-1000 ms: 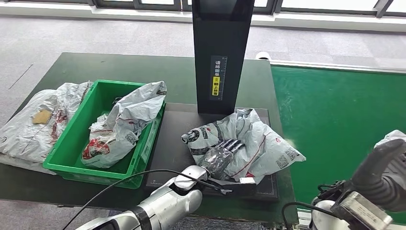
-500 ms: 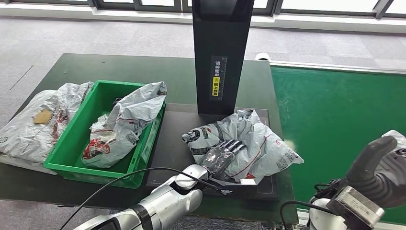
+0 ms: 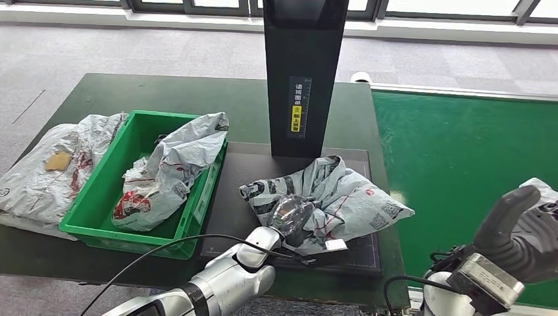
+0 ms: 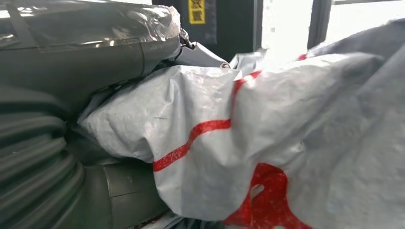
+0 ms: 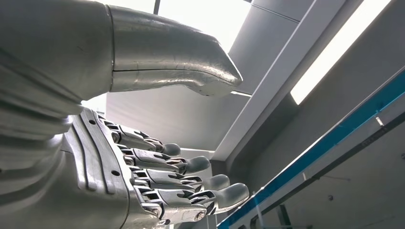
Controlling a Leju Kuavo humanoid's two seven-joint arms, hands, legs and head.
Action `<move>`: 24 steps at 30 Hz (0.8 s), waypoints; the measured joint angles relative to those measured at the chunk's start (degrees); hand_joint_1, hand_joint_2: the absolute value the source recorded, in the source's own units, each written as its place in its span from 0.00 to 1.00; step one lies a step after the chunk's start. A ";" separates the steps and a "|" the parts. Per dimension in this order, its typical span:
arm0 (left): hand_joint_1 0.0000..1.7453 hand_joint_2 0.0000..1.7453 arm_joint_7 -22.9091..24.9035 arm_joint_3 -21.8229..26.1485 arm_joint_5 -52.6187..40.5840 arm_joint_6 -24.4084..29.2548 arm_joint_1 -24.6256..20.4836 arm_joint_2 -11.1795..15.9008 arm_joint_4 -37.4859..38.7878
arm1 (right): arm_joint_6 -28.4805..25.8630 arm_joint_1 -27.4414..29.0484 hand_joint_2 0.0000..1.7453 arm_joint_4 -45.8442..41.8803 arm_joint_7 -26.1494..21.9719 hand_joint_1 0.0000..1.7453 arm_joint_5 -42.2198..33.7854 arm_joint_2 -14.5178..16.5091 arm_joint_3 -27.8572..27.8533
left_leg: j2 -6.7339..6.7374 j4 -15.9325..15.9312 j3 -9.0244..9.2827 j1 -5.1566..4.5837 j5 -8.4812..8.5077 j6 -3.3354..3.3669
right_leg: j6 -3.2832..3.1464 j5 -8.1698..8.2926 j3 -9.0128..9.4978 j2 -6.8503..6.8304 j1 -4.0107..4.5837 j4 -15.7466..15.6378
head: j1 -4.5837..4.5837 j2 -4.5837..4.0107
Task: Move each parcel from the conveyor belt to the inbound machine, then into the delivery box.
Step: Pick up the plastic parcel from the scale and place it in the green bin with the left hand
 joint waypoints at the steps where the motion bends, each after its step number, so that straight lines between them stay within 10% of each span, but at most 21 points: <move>1: 1.00 1.00 0.13 0.01 -0.16 0.61 -0.02 0.02 0.00 | 0.01 0.00 1.00 0.00 0.00 0.00 0.08 0.00 0.00 | 0.00 0.00 -0.01 0.00 0.00 0.00 | 0.00 0.00 -0.01 0.00 0.00 0.00 | 0.00 0.00; 9: 1.00 1.00 2.95 5.01 -15.23 7.54 2.44 1.42 -6.90 | -0.01 0.17 1.00 0.01 -0.01 0.00 0.50 0.00 0.00 | 0.00 0.00 -0.07 -0.02 0.00 0.00 | -0.01 -0.01 -0.09 0.01 -0.02 0.00 | 0.01 0.00; 16: 1.00 1.00 -14.54 33.77 -27.92 8.40 12.61 0.97 -45.45 | -0.02 1.67 1.00 -0.01 -0.01 0.00 0.03 -0.02 0.00 | 0.61 0.00 -0.18 -0.03 -0.08 -0.06 | -0.05 0.06 -0.45 0.69 -0.03 0.02 | 0.00 0.00; 24: 1.00 1.00 -17.13 47.10 -27.19 8.46 15.16 1.34 -68.18 | -0.10 3.02 1.00 -0.26 0.00 0.00 -0.45 -0.04 0.00 | 0.55 -0.05 -0.21 0.05 -0.05 -0.09 | -0.08 0.04 -0.45 0.60 0.04 0.04 | 0.00 0.00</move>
